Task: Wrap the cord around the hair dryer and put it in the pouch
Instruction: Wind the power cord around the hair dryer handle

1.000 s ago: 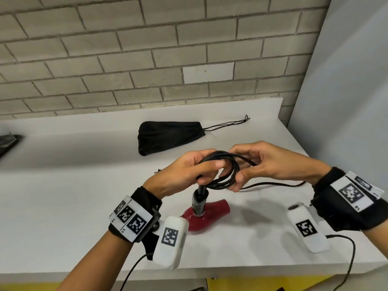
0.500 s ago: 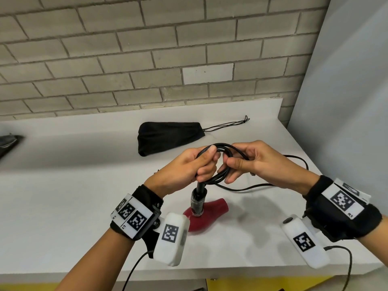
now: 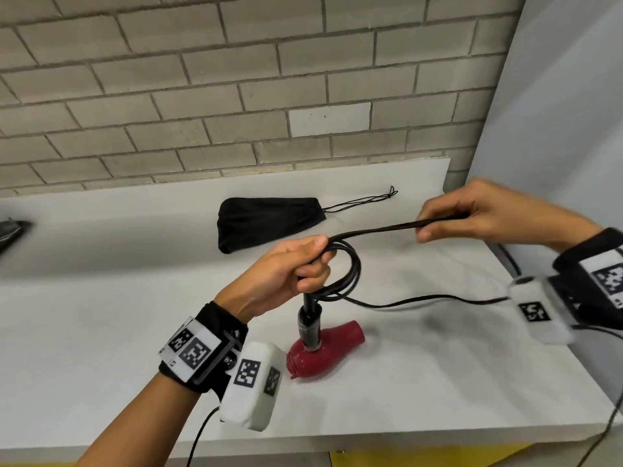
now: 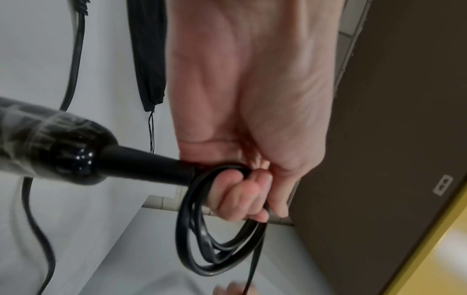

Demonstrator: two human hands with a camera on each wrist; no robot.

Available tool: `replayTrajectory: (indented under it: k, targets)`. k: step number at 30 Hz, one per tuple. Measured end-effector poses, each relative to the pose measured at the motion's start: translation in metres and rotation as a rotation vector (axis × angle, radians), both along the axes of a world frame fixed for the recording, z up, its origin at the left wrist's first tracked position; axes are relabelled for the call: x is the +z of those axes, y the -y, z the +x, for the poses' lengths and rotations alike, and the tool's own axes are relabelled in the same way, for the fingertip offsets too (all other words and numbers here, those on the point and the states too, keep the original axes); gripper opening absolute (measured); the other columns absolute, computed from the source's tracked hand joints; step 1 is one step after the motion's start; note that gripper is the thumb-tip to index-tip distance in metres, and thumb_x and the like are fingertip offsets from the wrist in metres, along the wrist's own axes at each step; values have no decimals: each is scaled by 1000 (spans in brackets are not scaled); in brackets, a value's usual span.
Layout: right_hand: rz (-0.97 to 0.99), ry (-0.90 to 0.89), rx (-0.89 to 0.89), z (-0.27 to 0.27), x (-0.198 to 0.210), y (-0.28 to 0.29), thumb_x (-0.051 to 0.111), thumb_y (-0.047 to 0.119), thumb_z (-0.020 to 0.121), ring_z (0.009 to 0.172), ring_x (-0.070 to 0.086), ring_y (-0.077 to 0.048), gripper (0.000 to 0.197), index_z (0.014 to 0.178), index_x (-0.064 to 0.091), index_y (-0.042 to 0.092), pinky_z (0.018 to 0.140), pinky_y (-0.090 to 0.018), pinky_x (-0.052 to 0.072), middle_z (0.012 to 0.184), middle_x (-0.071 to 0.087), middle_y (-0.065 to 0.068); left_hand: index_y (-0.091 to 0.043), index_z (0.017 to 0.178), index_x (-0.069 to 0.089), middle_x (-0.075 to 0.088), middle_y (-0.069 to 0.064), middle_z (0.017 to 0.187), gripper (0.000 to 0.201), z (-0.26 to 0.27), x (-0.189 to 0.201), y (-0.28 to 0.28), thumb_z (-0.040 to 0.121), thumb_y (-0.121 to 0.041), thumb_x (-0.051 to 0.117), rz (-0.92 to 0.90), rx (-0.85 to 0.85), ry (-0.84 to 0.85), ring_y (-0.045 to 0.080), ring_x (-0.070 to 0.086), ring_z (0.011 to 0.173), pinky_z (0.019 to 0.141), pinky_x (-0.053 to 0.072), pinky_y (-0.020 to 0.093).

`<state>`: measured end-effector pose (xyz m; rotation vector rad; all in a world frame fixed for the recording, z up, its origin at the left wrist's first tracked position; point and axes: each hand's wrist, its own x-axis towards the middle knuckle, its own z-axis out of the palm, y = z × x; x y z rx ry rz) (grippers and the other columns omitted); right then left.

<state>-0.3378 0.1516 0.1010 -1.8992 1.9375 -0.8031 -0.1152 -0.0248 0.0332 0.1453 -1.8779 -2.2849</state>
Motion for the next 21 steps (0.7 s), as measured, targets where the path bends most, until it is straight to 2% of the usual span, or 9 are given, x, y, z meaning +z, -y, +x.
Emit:
replayTrajectory:
  k: [2,4,6,8,10,13,15,18,21]
  targets:
    - [-59,-111,-76,-20,11,-16,65,49,80,45,36,-3,25,76,73,26,48,-7,31,48,50,14,-8,75,50,29,-10,49,28,8,-1,10,92,-30,44,18,89,4,6,31,43,47,28,16]
    - [-73,-134,-158,-37,19,-32,68,30,83,40,38,-1,10,81,76,25,45,-5,31,44,52,22,-9,73,53,28,-9,49,30,12,-1,14,92,-30,43,-20,127,12,6,30,43,47,26,17]
    - [-97,-223,-198,-46,21,-42,66,20,84,38,33,-8,18,89,75,34,41,-10,27,44,53,24,-10,73,53,27,-9,50,31,9,-2,10,93,-30,41,-69,103,11,7,29,44,49,23,18]
    - [-169,-252,-262,-51,22,-48,65,34,88,42,32,-14,18,103,69,42,42,-19,28,54,57,14,-12,73,51,24,-10,51,32,5,-2,8,94,-33,39,-71,106,11,7,28,45,51,22,20]
    - [-203,-252,-356,-54,16,-55,55,49,87,51,45,-17,20,104,64,43,50,-23,38,67,59,6,-13,75,49,24,-11,51,34,5,-2,11,95,-37,37,-43,127,8,6,28,45,52,24,19]
    - [-215,-315,-499,-50,-14,-59,46,54,85,52,57,-17,26,99,61,38,57,-36,51,62,62,5,-13,76,48,26,-10,53,35,6,-4,17,97,-37,33,23,129,8,7,29,47,52,26,19]
    - [-236,-374,-571,-42,-41,-61,44,52,86,53,63,-30,33,98,66,31,54,-39,53,61,66,-4,-11,77,51,27,-8,55,33,5,-4,18,96,-32,34,114,105,7,10,30,49,53,27,22]
    - [-161,-561,-634,-20,-75,-62,45,42,87,51,66,-31,36,96,74,23,43,-34,49,70,74,-5,-10,81,54,31,-7,56,27,5,-5,19,94,-24,35,164,108,-14,11,31,51,54,28,23]
    - [-13,-776,-492,6,-99,-57,68,18,77,33,53,-27,16,92,75,19,32,-24,36,52,60,-2,-9,86,53,33,-6,58,25,5,-7,20,96,-23,35,170,141,-31,11,33,53,55,30,21]
